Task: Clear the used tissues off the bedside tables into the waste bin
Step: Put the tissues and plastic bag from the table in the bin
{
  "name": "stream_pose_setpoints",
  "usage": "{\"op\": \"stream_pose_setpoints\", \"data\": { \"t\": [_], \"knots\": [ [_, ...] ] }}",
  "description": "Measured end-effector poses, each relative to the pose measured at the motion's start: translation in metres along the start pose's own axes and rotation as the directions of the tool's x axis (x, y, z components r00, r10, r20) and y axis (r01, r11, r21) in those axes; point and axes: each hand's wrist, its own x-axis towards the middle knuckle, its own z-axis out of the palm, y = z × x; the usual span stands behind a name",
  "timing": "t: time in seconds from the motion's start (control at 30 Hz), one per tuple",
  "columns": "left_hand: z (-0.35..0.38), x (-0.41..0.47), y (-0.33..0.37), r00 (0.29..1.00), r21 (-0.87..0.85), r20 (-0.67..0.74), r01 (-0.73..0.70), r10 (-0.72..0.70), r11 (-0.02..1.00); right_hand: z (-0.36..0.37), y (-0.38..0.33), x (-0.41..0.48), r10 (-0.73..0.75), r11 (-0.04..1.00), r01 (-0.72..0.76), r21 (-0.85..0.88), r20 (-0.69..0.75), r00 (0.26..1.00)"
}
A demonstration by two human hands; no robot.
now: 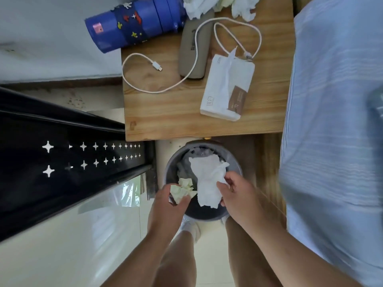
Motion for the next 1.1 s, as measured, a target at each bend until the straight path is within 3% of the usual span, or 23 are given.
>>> {"op": "stream_pose_setpoints", "data": {
  "t": [0.27, 0.43, 0.53, 0.67, 0.9, 0.97, 1.1],
  "knots": [
    [0.031, 0.037, -0.023, 0.997, 0.156, 0.011, 0.077, -0.079, 0.985, 0.029, 0.045, 0.040, 0.193, 0.974, -0.176, -0.146, 0.113, 0.975],
    [0.032, 0.034, -0.001, 0.996, 0.089, -0.004, 0.094, -0.094, 0.992, 0.001, 0.026, 0.040, 0.200, 0.980, -0.199, -0.023, 0.105, 0.974],
    [0.026, 0.019, 0.029, 0.997, 0.027, -0.068, 0.026, -0.024, 0.999, -0.028, 0.000, 0.034, 0.109, 0.993, -0.112, 0.047, 0.054, 0.993],
    [0.000, 0.001, 0.096, 0.975, -0.130, -0.192, -0.137, 0.110, 0.982, -0.079, -0.055, 0.025, -0.100, 0.983, 0.114, 0.145, -0.103, 0.990],
    [-0.054, 0.023, 0.241, 0.877, -0.211, -0.348, -0.419, 0.333, 0.883, -0.165, -0.151, 0.074, -0.333, 0.893, 0.417, 0.168, -0.376, 0.865],
    [-0.064, 0.042, 0.283, 0.860, -0.159, -0.335, -0.454, 0.385, 0.877, -0.185, -0.177, 0.105, -0.352, 0.875, 0.455, 0.164, -0.431, 0.831],
    [-0.072, 0.085, 0.345, 0.788, 0.100, -0.333, -0.516, 0.517, 0.851, -0.208, -0.221, 0.164, -0.426, 0.871, 0.491, 0.030, -0.453, 0.783]
  ]
}}
